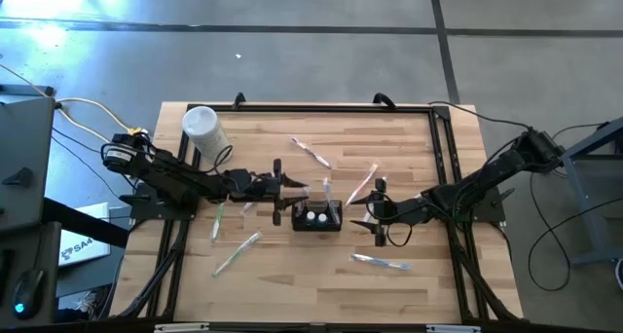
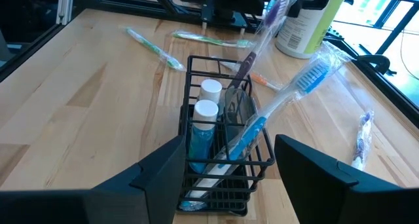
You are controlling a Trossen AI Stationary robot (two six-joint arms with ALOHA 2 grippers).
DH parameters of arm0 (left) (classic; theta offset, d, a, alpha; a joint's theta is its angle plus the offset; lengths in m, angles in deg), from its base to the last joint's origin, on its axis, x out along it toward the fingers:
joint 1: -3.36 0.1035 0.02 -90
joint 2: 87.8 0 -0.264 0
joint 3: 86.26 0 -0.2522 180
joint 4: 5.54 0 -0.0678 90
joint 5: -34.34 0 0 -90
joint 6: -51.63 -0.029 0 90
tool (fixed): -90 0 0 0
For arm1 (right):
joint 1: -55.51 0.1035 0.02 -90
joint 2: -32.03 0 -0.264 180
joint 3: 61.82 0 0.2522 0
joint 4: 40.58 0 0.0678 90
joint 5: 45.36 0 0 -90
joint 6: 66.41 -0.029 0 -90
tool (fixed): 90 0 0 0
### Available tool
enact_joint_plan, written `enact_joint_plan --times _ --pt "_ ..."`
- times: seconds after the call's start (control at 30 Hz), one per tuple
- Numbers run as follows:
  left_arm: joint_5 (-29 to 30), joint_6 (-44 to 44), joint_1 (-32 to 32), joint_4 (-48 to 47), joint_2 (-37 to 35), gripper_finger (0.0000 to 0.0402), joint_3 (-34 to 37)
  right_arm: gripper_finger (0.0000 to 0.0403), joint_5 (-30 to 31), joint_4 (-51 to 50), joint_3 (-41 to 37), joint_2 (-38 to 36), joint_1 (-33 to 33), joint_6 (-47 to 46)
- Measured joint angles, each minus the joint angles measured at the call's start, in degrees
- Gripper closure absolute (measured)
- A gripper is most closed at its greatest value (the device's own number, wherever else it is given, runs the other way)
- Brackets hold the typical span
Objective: Pick & Place toothbrushing station
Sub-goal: Put the left violet toothbrush into the black wire organizer, then put the left orange toothbrush into the black wire organizer
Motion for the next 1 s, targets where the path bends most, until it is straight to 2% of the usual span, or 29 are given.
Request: enact_joint_plan --times 0.13,0.27,0.4,0.63,0.7,0.77,0.87,1.0 --pt "1.23 0.31 0.0 1.1 0.0 0.0185 0.0 0.0175 0.0 -0.01 0.0 0.0 -0.01 0.0" --pt "1.27 0.31 -0.01 2.46 -0.02 0.0145 0.02 0.0175 0.0 0.0 0.0 0.0 0.0 0.01" --pt "1.27 -0.28 0.0 3.53 -1.06 0.0128 0.02 0.0175 0.0 -0.02 0.0 0.0 -0.01 0.01" --pt "1.53 -10.03 -0.34 2.46 -9.58 0.0125 0.0 0.0175 0.0 -0.02 0.0 0.01 -0.01 0.02" --pt "2.39 -10.21 -0.52 -2.57 -13.91 0.0125 -0.02 0.0175 0.0 -0.04 0.0 0.01 -0.01 0.06" --pt "3.32 -9.54 -0.52 -11.63 -18.3 0.0125 -1.52 0.0175 0.0 -0.04 0.0 0.02 0.0 0.06" --pt "6.61 -4.58 -0.51 -32.98 -24.56 0.0125 -5.72 0.0175 0.0 -0.11 0.0 0.02 0.0 0.12" --pt "10.38 7.8 -0.44 -62.41 -27.41 0.0125 -13.68 0.0175 0.09 -0.06 0.0 0.02 -0.01 0.23"
